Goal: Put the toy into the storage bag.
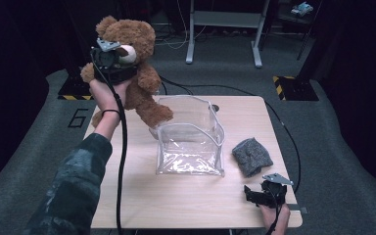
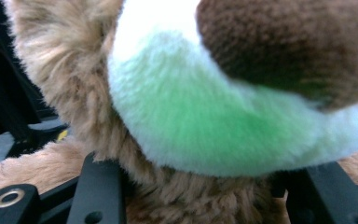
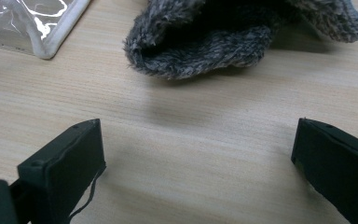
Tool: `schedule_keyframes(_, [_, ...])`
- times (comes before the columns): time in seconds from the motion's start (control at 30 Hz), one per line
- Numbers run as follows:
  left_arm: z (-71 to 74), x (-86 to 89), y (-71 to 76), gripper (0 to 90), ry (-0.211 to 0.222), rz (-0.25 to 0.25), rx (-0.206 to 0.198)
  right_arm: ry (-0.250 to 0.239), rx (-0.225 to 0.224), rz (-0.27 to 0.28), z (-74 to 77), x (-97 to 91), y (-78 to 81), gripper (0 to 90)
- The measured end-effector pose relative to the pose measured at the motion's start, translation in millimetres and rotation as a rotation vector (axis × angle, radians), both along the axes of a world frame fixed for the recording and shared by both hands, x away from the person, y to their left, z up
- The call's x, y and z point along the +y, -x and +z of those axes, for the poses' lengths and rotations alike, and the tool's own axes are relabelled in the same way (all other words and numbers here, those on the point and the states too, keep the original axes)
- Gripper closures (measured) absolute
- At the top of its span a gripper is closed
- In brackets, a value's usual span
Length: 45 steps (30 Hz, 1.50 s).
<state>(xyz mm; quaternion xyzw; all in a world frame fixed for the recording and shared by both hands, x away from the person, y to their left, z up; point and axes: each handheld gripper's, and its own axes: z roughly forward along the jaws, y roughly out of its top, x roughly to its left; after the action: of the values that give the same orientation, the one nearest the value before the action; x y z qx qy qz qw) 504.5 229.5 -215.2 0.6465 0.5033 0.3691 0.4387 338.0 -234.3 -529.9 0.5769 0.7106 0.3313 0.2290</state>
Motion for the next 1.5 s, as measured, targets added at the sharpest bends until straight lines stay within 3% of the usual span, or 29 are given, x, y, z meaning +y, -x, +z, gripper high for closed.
schedule_keyframes(0.7, [-2.2, -71.3, -17.0, 47.5, 0.051, -0.138, -0.029, -0.002, 0.002, -0.001, 0.2, 0.4, 0.4, 2.1])
schedule_keyframes(0.9, [-10.2, -92.4, -25.4, 47.4, 0.067, -0.187, -0.026, -0.003, 0.001, 0.001, 0.1, 0.6, 0.3, 2.1])
schedule_keyframes(1.27, [-25.4, -105.6, -32.8, 47.2, 0.110, -0.221, -0.043, -0.004, 0.000, 0.003, 0.1, 0.8, 0.5, 2.3])
schedule_keyframes(1.5, [-41.1, -108.9, -35.9, 46.8, 0.124, -0.237, -0.015, 0.002, 0.001, 0.007, 0.1, 0.6, 0.6, 2.3])
